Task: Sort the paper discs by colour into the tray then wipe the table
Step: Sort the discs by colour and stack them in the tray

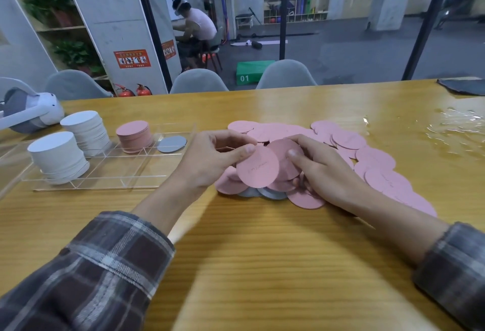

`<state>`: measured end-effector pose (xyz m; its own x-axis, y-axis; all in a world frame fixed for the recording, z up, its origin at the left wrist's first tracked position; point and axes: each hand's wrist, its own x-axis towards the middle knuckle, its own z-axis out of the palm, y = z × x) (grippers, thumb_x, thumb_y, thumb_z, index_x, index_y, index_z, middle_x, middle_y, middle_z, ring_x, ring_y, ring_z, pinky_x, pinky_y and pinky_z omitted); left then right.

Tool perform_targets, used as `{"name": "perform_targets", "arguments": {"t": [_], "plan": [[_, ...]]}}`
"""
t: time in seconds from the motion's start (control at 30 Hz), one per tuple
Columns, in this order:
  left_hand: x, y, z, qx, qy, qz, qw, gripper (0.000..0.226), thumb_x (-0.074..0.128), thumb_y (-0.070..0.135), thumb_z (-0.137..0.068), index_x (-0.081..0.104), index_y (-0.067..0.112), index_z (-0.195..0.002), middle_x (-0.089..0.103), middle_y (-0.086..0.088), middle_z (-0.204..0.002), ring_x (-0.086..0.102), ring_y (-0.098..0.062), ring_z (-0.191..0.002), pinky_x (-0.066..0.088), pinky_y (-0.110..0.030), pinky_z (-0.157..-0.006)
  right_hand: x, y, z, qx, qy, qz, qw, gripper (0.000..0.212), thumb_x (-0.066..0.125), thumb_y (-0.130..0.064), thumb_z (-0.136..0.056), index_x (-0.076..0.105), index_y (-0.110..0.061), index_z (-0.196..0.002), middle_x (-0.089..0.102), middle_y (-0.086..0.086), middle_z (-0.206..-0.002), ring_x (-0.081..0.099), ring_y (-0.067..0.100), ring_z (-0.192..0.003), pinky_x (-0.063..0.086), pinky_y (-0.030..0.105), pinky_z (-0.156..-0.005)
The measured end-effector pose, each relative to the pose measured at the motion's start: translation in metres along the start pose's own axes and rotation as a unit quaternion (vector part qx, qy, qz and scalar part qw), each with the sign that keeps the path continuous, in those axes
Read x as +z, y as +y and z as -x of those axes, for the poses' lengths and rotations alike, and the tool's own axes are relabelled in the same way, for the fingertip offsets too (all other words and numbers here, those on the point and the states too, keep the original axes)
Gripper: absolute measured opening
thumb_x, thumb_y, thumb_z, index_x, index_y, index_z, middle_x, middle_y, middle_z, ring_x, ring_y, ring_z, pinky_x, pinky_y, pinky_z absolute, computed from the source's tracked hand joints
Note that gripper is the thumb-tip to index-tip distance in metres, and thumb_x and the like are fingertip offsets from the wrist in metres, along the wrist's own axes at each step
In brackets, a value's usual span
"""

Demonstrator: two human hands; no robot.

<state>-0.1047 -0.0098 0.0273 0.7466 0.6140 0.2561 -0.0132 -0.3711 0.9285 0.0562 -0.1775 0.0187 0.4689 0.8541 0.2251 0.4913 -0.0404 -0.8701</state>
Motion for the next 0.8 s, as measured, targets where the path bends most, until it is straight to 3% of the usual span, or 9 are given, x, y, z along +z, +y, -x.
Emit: {"name": "perform_targets", "arguments": {"t": [0.13, 0.27, 0.47, 0.53, 0.63, 0.73, 0.8], "plan": [[0.018, 0.000, 0.005, 0.010, 0.023, -0.006, 1.000, 0.011, 0.084, 0.008, -0.085, 0.079, 0.005, -0.094, 0.078, -0.012, -0.091, 0.066, -0.014, -0.075, 0.056, -0.030, -0.066, 0.008, -0.008, 0.002, 0.117, -0.067, -0.161, 0.978, 0.028, 0.038, -0.025, -0.112, 0.066, -0.022, -0.115, 0.053, 0.013, -0.074, 0.048, 0.015, -0.050, 0.041, 0.019, -0.042], [0.025, -0.003, 0.006, 0.009, 0.030, 0.008, 0.999, 0.012, 0.086, 0.012, -0.084, 0.078, 0.008, -0.091, 0.073, -0.020, -0.088, 0.058, -0.024, -0.069, 0.046, -0.039, -0.065, 0.010, -0.010, 0.002, 0.113, -0.091, -0.147, 0.978, 0.024, 0.042, -0.028, -0.111, 0.064, -0.020, -0.117, 0.055, 0.011, -0.069, 0.048, 0.015, -0.045, 0.038, 0.018, -0.040], [0.022, -0.007, 0.003, 0.009, 0.050, -0.030, 0.998, 0.012, 0.087, 0.020, -0.084, 0.078, 0.014, -0.090, 0.073, -0.004, -0.079, 0.064, -0.021, -0.067, 0.061, -0.049, -0.071, 0.013, -0.006, 0.001, 0.097, -0.090, -0.135, 0.982, 0.018, 0.046, -0.017, -0.109, 0.063, -0.019, -0.115, 0.057, -0.003, -0.063, 0.051, 0.012, -0.045, 0.040, 0.020, -0.041], [0.015, -0.009, -0.001, 0.049, 0.062, -0.104, 0.991, 0.011, 0.083, 0.029, -0.087, 0.078, 0.020, -0.088, 0.076, -0.001, -0.081, 0.067, -0.021, -0.071, 0.059, -0.039, -0.072, 0.010, -0.002, 0.002, 0.052, -0.061, -0.069, 0.994, 0.018, 0.047, -0.017, -0.108, 0.063, -0.021, -0.114, 0.058, -0.010, -0.060, 0.052, 0.008, -0.046, 0.041, 0.021, -0.042], [-0.002, -0.013, -0.005, 0.066, 0.054, -0.268, 0.960, 0.010, 0.079, 0.030, -0.090, 0.076, 0.023, -0.084, 0.072, 0.008, -0.074, 0.061, -0.005, -0.067, 0.047, -0.021, -0.066, 0.002, 0.003, 0.000, -0.060, 0.004, 0.151, 0.987, 0.021, 0.048, -0.021, -0.107, 0.061, -0.027, -0.123, 0.061, -0.019, -0.069, 0.058, 0.002, -0.062, 0.040, 0.015, -0.057], [-0.009, -0.018, -0.004, 0.033, 0.001, -0.359, 0.933, 0.014, 0.083, 0.036, -0.085, 0.075, 0.025, -0.080, 0.070, 0.009, -0.076, 0.059, -0.002, -0.066, 0.050, -0.024, -0.067, -0.003, 0.005, -0.002, -0.088, 0.023, 0.209, 0.974, 0.030, 0.045, -0.019, -0.108, 0.054, -0.021, -0.137, 0.066, -0.009, -0.092, 0.057, 0.013, -0.082, 0.039, 0.017, -0.069], [-0.008, -0.020, -0.003, 0.017, 0.007, -0.365, 0.931, 0.020, 0.085, 0.041, -0.082, 0.074, 0.025, -0.079, 0.069, 0.008, -0.077, 0.058, -0.003, -0.065, 0.054, -0.029, -0.069, -0.004, 0.006, -0.003, -0.099, 0.016, 0.236, 0.967, 0.036, 0.043, -0.019, -0.108, 0.049, -0.021, -0.144, 0.069, 0.003, -0.114, 0.060, 0.023, -0.101, 0.042, 0.029, -0.081]]}}
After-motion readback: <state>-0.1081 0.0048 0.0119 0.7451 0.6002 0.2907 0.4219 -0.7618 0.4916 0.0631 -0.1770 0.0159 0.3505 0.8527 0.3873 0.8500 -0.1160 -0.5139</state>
